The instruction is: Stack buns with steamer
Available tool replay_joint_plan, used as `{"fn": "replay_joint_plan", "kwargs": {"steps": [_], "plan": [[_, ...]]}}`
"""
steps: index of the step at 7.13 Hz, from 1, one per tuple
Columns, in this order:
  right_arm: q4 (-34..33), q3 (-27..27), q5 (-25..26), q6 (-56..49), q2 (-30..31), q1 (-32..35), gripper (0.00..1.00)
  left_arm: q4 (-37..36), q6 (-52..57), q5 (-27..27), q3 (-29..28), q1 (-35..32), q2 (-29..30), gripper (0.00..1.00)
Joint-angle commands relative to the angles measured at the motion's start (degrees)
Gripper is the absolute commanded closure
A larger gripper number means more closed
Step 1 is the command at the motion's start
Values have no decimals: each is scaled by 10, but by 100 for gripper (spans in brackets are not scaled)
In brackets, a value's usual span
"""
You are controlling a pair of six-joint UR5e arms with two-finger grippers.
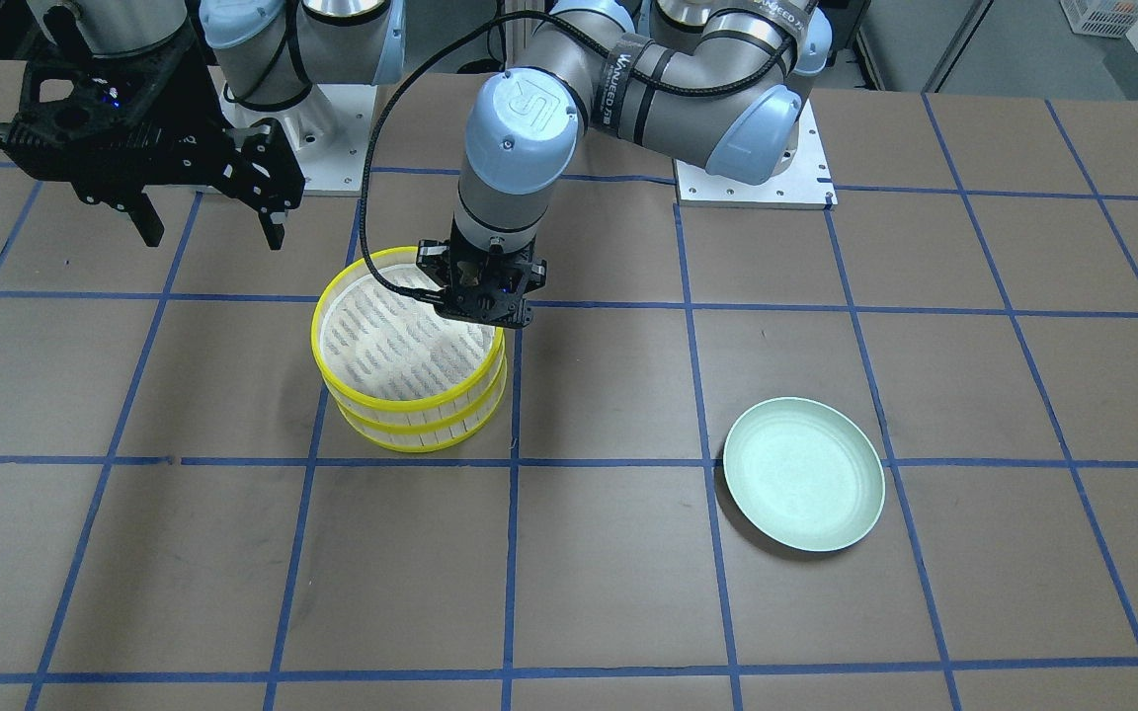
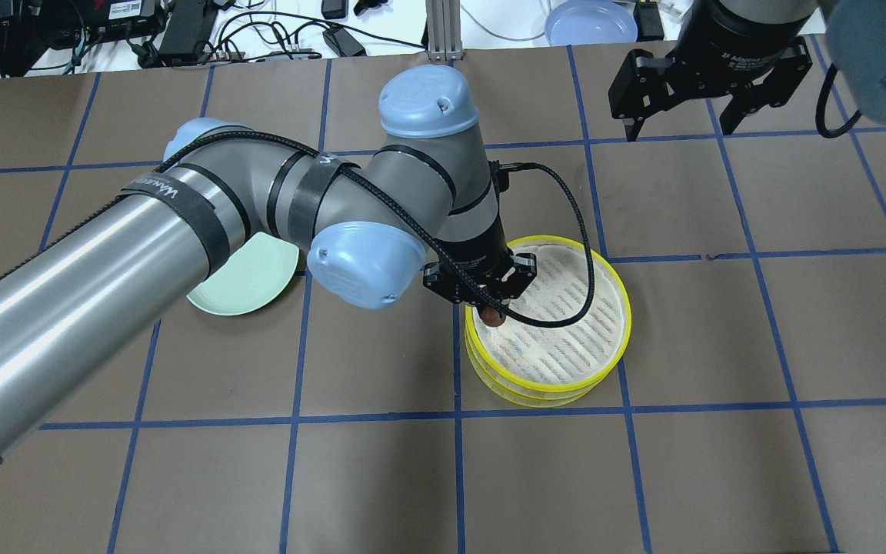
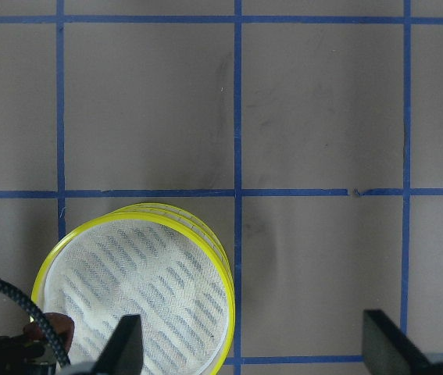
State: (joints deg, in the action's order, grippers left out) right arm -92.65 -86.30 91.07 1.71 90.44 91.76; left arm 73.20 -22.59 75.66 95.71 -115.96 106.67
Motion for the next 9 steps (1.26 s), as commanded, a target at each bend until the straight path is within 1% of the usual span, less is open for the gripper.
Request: {"fn": "replay_joint_plan", "kwargs": {"steps": [1,2,4,5,6,7,8,9], "plan": [[-2,0,-25,44,-1,0,0,-17,-54,-1,1,-3,7,1],[-2,0,-18,40,-1,0,0,-17,-65,0,1,-3,7,0],[0,0,-19,40,-1,1,0,-17,-59,3,0,-3,6,0],[0,0,-19,40,-1,0,0,-21,-43,15,-8,6,-5,0],[0,0,-19,40,-1,0,0,-22,-26,113,-13,25,-25,0],[0,0,-19,40,-1,0,0,-13,8,155,-31,44,-40,0],[0,0,-18,40,-1,0,0,16,25,157,-52,81,-52,0],[0,0,-18,40,-1,0,0,30,56,157,-68,133,-67,0]]}}
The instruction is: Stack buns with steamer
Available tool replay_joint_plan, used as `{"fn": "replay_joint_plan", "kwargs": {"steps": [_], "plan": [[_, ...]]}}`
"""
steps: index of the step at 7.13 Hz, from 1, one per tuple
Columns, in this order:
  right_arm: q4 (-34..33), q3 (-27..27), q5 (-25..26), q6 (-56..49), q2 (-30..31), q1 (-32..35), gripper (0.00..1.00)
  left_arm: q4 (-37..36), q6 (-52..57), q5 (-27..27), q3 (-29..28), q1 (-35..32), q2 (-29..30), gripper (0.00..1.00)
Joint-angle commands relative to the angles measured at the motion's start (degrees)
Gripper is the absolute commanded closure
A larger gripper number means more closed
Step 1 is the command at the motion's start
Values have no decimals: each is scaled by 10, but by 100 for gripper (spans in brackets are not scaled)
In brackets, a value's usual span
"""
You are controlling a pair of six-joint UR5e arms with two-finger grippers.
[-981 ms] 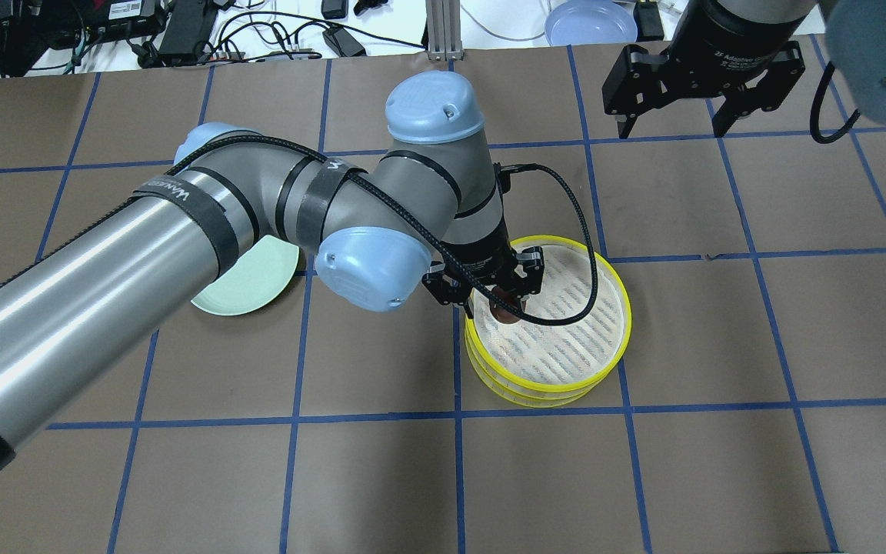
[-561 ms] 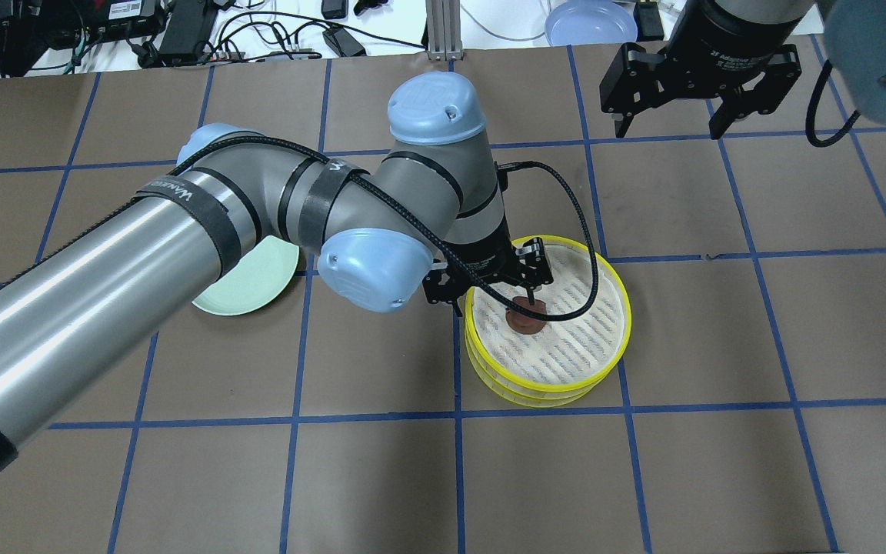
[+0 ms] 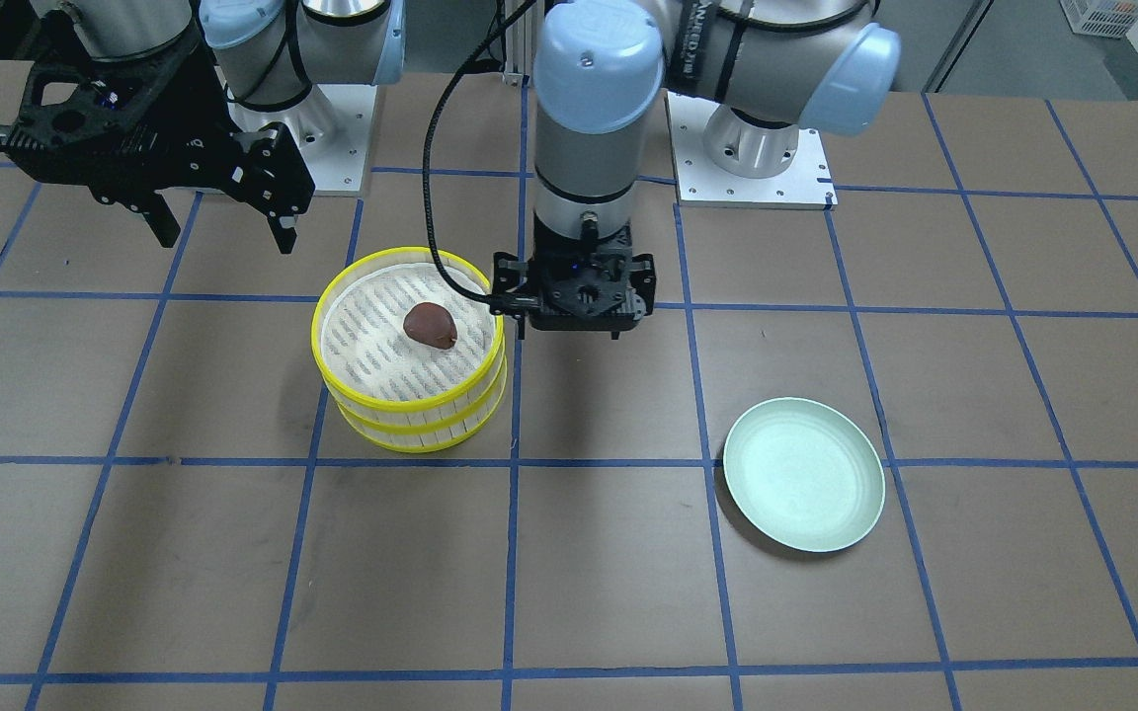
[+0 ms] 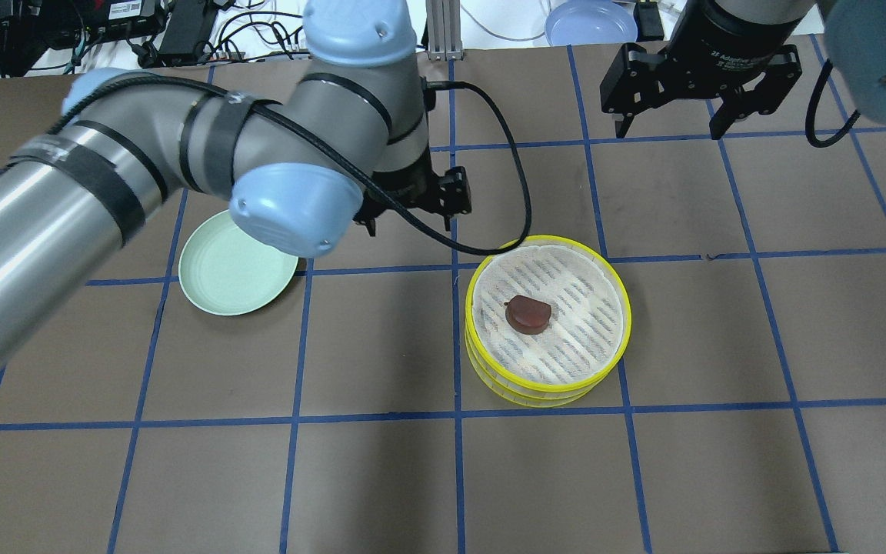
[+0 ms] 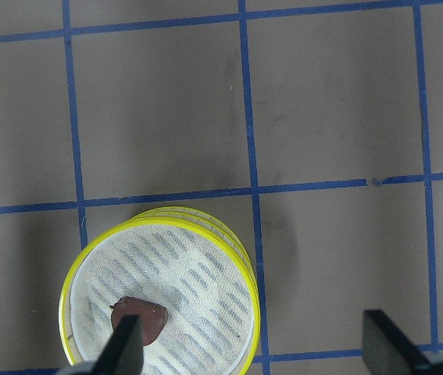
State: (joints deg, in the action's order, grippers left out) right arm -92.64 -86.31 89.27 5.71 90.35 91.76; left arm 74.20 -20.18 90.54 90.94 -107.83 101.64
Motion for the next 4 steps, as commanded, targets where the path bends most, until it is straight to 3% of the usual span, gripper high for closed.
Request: {"fn": "replay_joint_plan", "kwargs": {"steps": [1,4], "plan": [[0,0,0,0,0,0,0,31,106,25,-36,106,-35,0],[-3,0,-1,0,-1,0,0,89,210,62,-47,201,-88,0]]}}
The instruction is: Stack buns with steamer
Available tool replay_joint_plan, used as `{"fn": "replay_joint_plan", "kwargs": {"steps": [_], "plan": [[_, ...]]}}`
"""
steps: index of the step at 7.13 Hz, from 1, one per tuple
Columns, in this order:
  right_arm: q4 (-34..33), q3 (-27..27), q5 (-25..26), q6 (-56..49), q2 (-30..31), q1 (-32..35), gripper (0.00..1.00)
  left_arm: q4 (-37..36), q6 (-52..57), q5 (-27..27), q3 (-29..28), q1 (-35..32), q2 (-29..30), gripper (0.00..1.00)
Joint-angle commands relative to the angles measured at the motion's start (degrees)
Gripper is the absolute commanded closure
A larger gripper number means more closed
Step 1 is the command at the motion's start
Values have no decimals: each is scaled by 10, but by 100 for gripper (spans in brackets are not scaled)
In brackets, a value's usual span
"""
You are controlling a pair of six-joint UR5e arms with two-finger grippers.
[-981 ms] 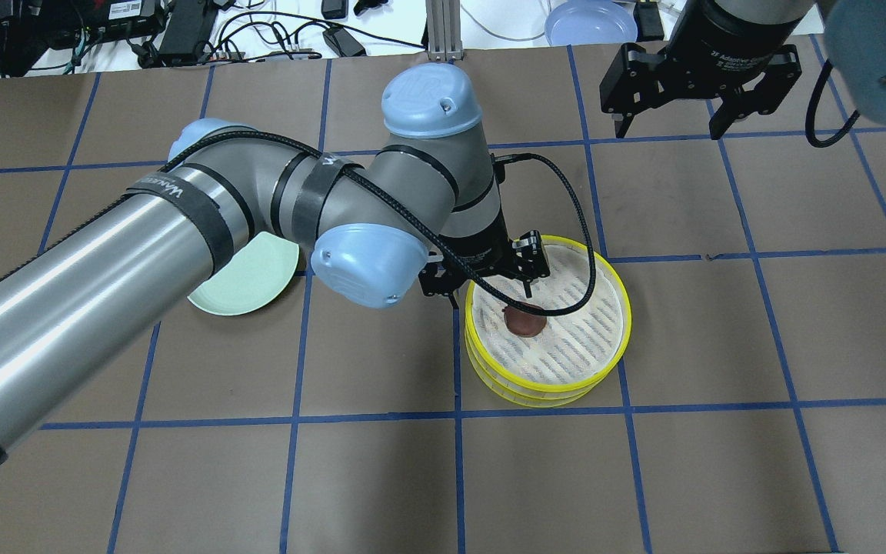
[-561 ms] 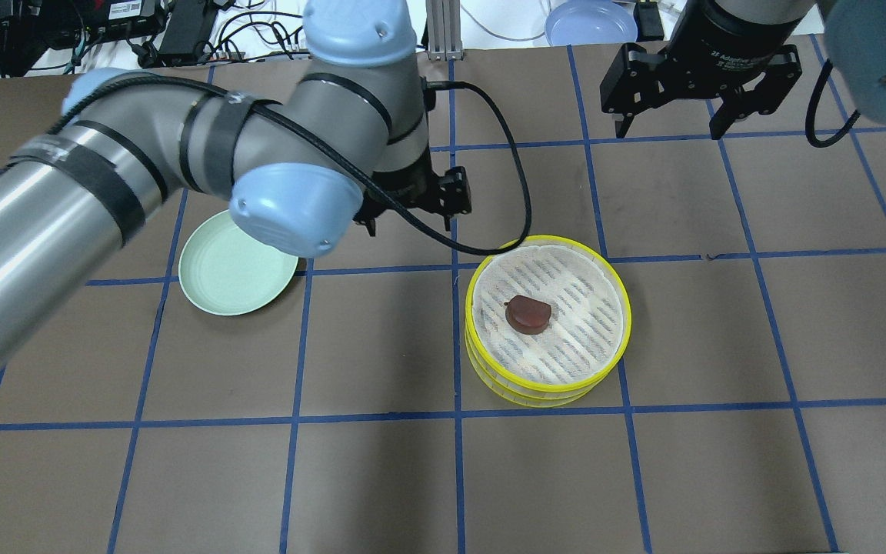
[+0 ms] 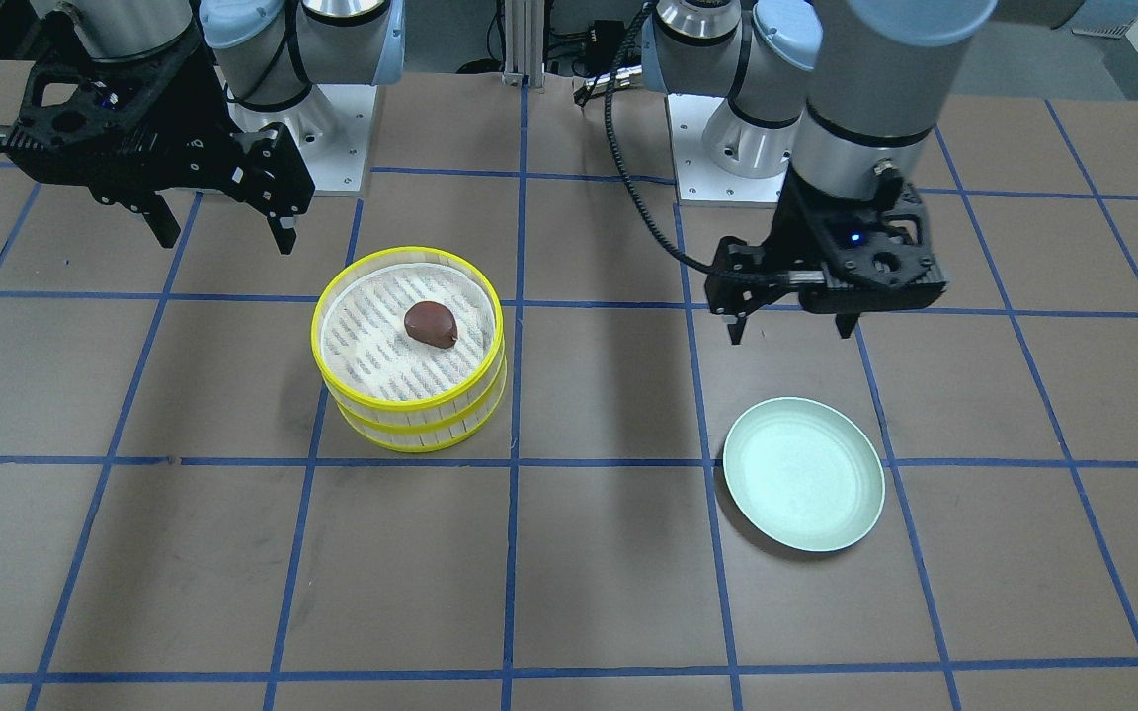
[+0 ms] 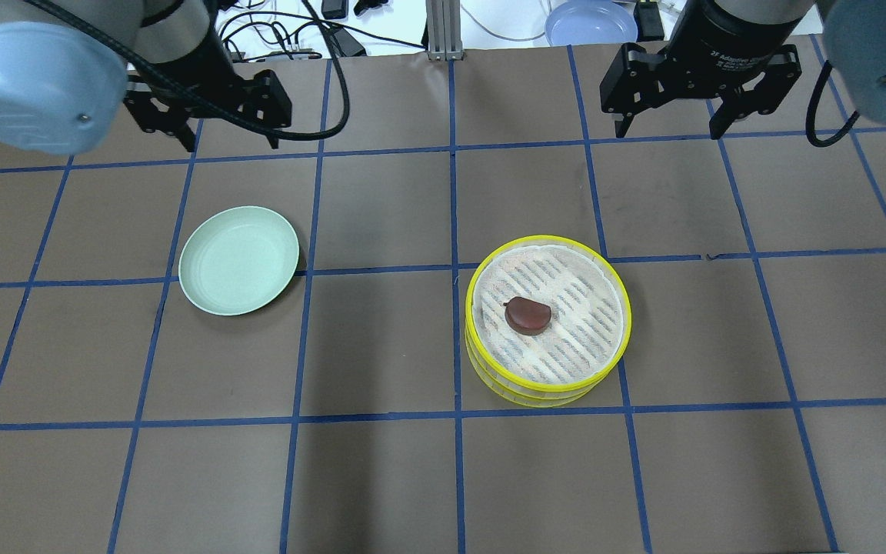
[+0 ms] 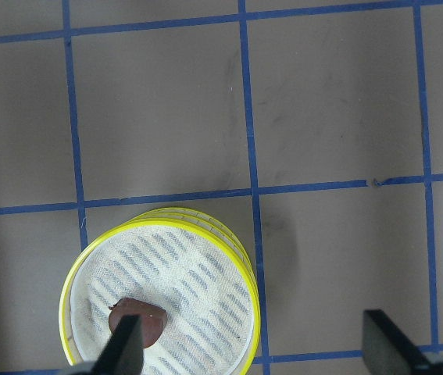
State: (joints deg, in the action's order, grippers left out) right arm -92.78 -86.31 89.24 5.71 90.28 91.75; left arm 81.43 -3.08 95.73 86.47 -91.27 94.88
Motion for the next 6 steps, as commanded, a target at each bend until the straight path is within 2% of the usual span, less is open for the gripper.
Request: {"fn": "replay_joint_plan", "kwargs": {"steps": [1,4,6], "plan": [[-1,0,-1,0,-1,0,0,23,40,10,-2,46,-31,0],[0,0,1,0,-1,0,0,92,40,3,-2,45,-64,0],[1,0,1,0,-1,0,0,99,40,-2,-1,43,-66,0]]}}
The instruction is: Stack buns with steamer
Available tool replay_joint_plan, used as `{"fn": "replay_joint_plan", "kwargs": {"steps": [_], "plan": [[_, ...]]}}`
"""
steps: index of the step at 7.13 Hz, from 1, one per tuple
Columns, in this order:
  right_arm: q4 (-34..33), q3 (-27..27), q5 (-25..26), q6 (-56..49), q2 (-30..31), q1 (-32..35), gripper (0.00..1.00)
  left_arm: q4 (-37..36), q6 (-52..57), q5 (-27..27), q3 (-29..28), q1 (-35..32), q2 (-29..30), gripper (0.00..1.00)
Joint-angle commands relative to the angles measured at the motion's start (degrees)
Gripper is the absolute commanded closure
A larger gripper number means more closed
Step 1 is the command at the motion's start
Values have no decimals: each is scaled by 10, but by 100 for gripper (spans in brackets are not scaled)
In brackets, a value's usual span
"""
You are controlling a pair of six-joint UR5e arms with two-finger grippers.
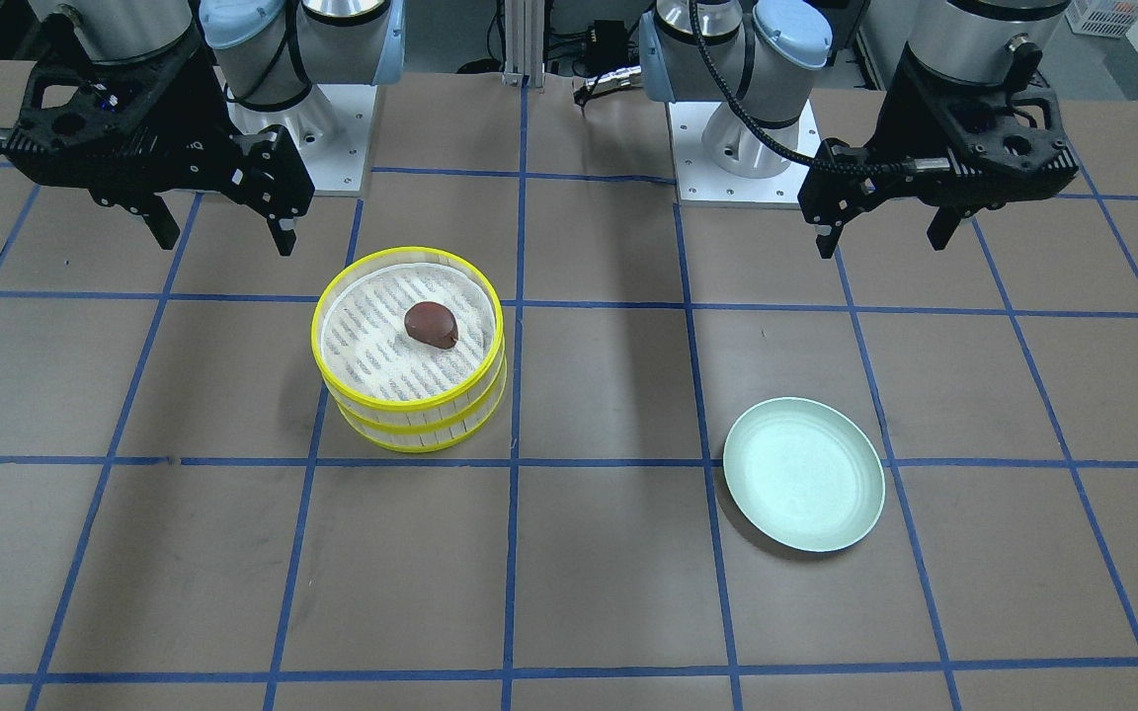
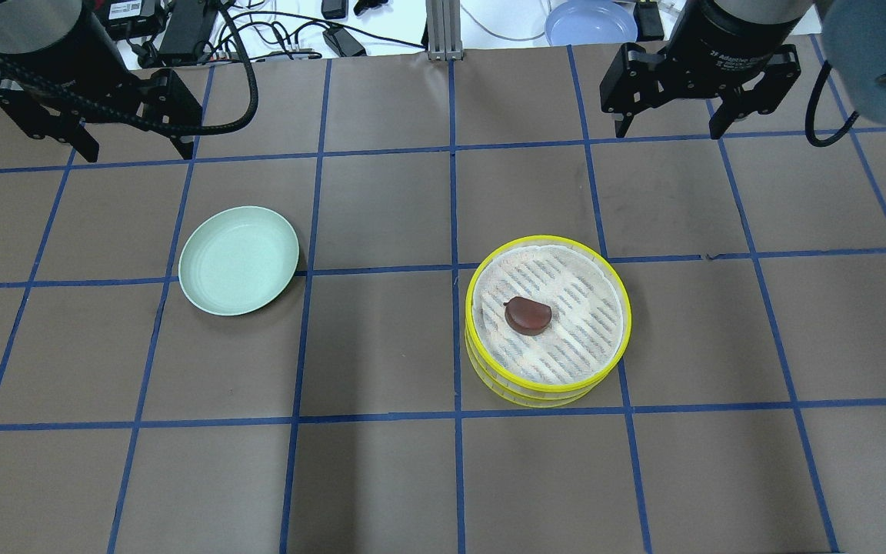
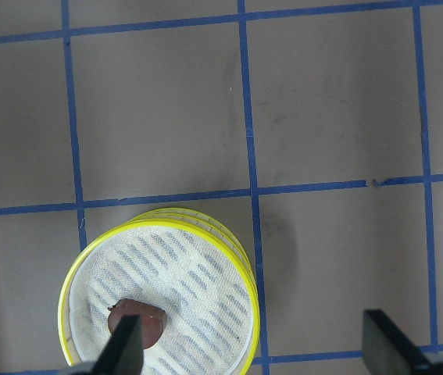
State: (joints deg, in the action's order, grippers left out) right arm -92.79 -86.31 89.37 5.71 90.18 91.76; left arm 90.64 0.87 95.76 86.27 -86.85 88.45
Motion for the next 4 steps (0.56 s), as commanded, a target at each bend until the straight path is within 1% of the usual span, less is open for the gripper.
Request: {"fn": "replay_joint_plan", "kwargs": {"steps": [1,2,4], "plan": [[0,0,0,0,0,0,0,8,0,-6,2,-2,-2,0],[1,0,0,0,-1,0,0,8,-1,-19,3,-3,-1,0],[2,0,1,0,-1,0,0,8,0,-16,4,-2,-1,0]]}}
